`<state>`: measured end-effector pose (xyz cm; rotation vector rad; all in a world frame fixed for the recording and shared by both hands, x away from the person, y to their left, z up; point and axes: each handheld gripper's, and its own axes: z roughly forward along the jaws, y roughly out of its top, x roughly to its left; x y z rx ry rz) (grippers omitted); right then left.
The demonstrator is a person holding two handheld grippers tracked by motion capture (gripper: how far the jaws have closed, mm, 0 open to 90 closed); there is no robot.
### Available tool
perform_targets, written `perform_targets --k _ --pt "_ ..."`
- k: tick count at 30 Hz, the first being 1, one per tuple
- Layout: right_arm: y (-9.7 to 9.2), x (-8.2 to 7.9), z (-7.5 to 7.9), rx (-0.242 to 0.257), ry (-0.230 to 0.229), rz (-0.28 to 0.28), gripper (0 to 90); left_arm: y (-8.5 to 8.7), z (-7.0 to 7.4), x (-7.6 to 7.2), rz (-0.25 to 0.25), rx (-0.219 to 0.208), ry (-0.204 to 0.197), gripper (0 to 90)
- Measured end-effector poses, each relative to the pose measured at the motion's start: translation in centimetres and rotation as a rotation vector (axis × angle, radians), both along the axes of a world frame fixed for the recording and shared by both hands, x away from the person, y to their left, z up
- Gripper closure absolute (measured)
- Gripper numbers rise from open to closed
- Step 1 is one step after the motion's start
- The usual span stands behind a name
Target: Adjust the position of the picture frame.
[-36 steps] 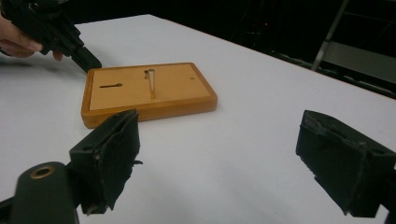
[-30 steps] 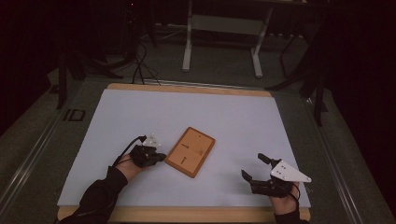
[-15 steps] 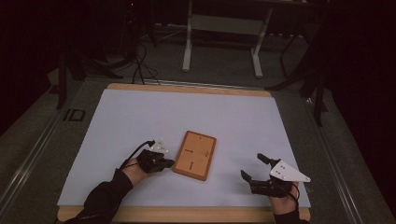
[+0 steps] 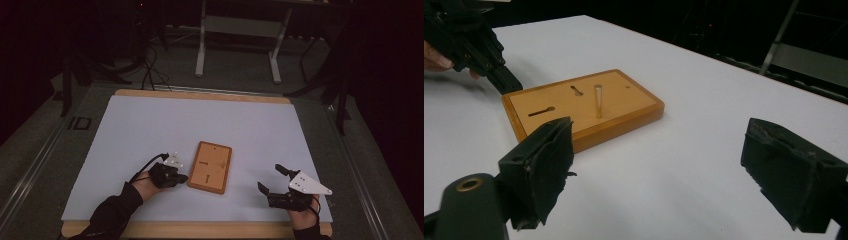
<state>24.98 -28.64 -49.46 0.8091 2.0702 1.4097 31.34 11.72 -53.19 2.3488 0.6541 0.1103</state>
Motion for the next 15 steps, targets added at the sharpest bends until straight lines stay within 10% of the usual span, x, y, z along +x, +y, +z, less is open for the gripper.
perform_targets --k 15 --pt "0.0 0.0 0.0 0.002 -0.005 0.003 13.2 -4.4 0.0 -1.0 -0.095 0.004 0.013 89.9"
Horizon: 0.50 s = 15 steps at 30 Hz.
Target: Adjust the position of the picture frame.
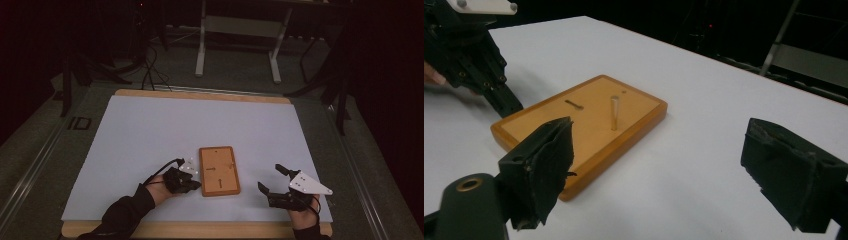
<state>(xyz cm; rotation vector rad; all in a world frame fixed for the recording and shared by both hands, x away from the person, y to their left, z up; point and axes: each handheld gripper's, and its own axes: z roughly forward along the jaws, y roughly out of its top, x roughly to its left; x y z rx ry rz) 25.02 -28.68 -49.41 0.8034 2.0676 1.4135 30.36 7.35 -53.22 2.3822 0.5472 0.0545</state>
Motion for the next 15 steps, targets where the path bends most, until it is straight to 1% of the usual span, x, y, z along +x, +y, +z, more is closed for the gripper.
perform_targets --k 6,7,10,11,14,15 --pt "0.0 0.0 0.0 0.001 -0.001 0.001 13.2 -1.6 0.0 -0.2 -0.026 -0.006 0.004 89.9" --pt "0.0 0.0 0.0 0.001 -0.001 -0.001 13.3 -1.8 0.0 -0.3 -0.034 -0.001 -0.001 89.9" --pt "-0.1 0.0 0.0 0.000 -0.001 -0.002 13.3 -2.6 -0.1 -0.5 -0.043 -0.007 -0.004 89.9" --pt "-0.1 0.0 0.0 0.000 -0.001 -0.002 13.3 -2.9 -0.1 -0.6 -0.039 -0.015 -0.005 89.9" --pt "0.0 0.0 0.1 0.001 -0.001 -0.002 13.2 -3.6 -0.1 -0.7 -0.049 -0.012 -0.002 89.9" --pt "0.0 0.0 0.1 0.001 -0.001 -0.001 13.3 -3.8 0.0 -0.7 -0.045 -0.011 0.000 89.9"
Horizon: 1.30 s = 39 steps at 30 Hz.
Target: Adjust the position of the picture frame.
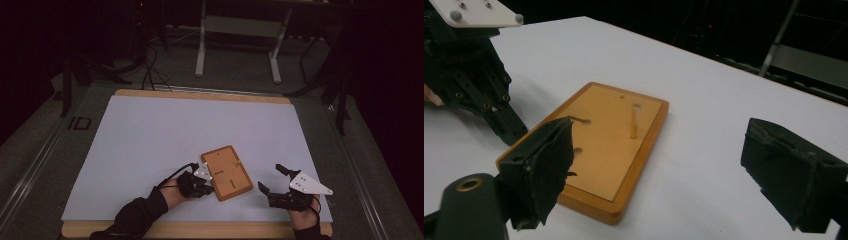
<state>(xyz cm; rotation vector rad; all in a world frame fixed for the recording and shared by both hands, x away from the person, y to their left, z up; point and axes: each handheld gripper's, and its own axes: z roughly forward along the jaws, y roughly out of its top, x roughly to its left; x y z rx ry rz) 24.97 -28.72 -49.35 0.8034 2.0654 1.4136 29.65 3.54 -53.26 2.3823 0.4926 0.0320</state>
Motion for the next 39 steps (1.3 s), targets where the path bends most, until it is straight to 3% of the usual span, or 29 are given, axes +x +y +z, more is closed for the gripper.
perform_targets --k 22,27,39 --pt "-0.2 0.0 0.0 0.001 0.003 -0.002 13.2 -4.9 0.2 -0.1 -0.072 0.015 -0.010 89.9" --pt "-0.2 0.0 0.0 0.006 0.001 -0.002 13.2 -4.2 0.8 -0.1 -0.055 -0.008 -0.020 89.9" --pt "-0.1 0.0 0.0 0.002 0.000 -0.001 13.2 -2.0 2.7 2.4 0.033 -0.028 -0.031 89.9"
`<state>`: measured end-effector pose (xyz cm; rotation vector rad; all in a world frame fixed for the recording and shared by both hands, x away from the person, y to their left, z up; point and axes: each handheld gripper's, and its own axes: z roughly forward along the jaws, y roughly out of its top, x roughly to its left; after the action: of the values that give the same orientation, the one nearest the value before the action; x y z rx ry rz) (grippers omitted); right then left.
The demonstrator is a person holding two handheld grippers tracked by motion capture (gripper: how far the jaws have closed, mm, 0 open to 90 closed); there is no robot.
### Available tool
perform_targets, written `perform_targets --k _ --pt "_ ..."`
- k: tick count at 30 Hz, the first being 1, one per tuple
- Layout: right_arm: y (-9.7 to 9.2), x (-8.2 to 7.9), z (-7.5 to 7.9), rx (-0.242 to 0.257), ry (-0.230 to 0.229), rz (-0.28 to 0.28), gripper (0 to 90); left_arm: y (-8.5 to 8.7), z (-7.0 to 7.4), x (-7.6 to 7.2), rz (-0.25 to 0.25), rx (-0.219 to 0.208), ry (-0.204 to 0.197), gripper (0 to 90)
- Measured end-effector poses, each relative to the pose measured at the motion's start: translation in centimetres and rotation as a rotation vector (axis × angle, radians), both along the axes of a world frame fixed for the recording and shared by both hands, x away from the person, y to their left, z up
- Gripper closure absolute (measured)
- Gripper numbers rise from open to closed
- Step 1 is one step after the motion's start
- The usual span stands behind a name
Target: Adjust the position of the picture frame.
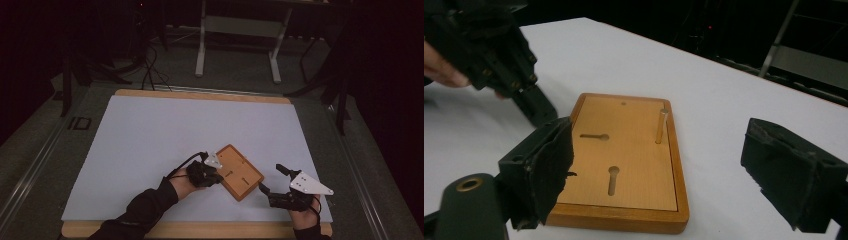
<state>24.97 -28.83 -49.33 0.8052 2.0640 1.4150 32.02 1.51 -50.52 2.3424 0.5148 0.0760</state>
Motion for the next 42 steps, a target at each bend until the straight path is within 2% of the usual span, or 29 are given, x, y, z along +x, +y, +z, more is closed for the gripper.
perform_targets --k 8,14,16,20,28,32,38,41,42 --pt "-0.1 0.0 0.0 0.005 0.001 0.000 13.2 -0.3 0.6 2.4 0.036 0.002 -0.005 89.9" --pt "-0.1 0.0 0.0 0.006 0.000 0.001 13.2 -1.1 1.0 4.4 0.050 0.017 -0.012 89.9" --pt "-0.1 0.0 0.0 0.004 0.001 0.002 13.3 -1.3 1.1 4.9 0.062 0.009 -0.016 89.9" --pt "-0.2 0.0 0.0 0.005 0.002 0.004 13.3 -2.3 1.3 6.1 0.084 -0.003 -0.018 89.9" --pt "-0.2 0.0 0.0 0.005 0.001 0.007 13.2 -4.3 1.8 8.1 0.078 0.000 -0.036 89.9" --pt "-0.3 0.0 0.0 0.009 0.006 0.006 13.3 -5.1 1.5 9.5 0.086 0.016 -0.040 90.0" --pt "-0.3 0.0 -0.1 0.013 0.008 0.010 13.2 -5.9 0.5 11.4 0.109 0.016 -0.021 90.0" --pt "-0.4 0.1 -0.1 0.014 0.009 0.012 13.2 -6.3 0.2 12.3 0.115 0.033 -0.026 89.9" --pt "-0.4 0.1 -0.1 0.014 0.009 0.013 13.2 -6.5 0.0 12.6 0.126 0.024 -0.025 89.9"
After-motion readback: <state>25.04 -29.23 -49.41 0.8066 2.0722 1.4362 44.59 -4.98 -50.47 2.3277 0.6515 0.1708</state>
